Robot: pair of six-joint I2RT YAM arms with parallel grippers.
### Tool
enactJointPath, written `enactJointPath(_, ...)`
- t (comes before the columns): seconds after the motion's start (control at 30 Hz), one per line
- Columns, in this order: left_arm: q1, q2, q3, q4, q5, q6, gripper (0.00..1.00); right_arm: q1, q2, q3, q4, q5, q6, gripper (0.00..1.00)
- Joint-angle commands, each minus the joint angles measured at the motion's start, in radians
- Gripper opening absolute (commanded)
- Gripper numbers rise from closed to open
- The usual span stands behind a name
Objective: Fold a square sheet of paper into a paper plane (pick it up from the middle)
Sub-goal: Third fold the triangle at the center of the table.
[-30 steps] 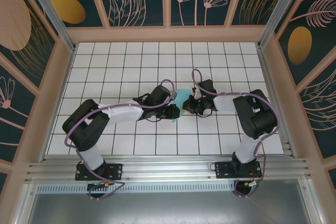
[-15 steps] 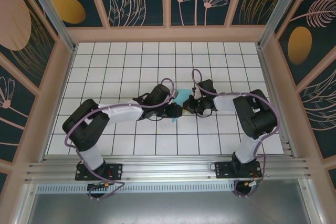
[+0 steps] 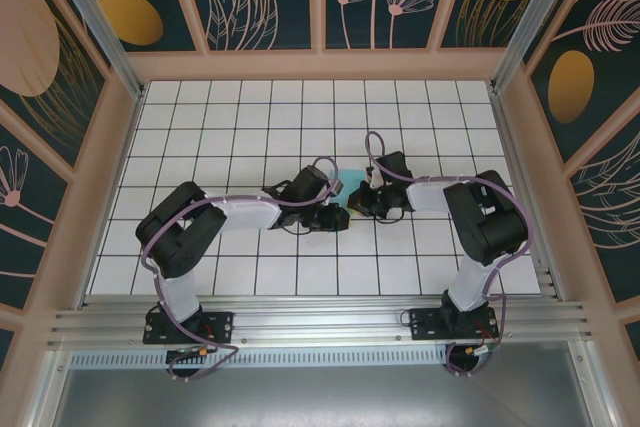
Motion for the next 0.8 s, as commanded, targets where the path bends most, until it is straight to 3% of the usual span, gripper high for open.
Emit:
enactJointPath(0.0,0.001,0.020,0.040,-0.035,-0.027,0.030,0.25,0.003,0.064,-0.027,-0.059,0.133,0.002,0.07)
enactJointPath(0.2,0.002,0.020,0.037,-0.090,-0.115,0.054,0.22,0.002,0.068,-0.027,-0.065,0.139,-0.002,0.07)
enactJointPath(0.77,0.002,0.036,-0.041,-0.121,-0.189,0.105,0.19,0.001,0.060,-0.023,-0.064,0.139,-0.005,0.08)
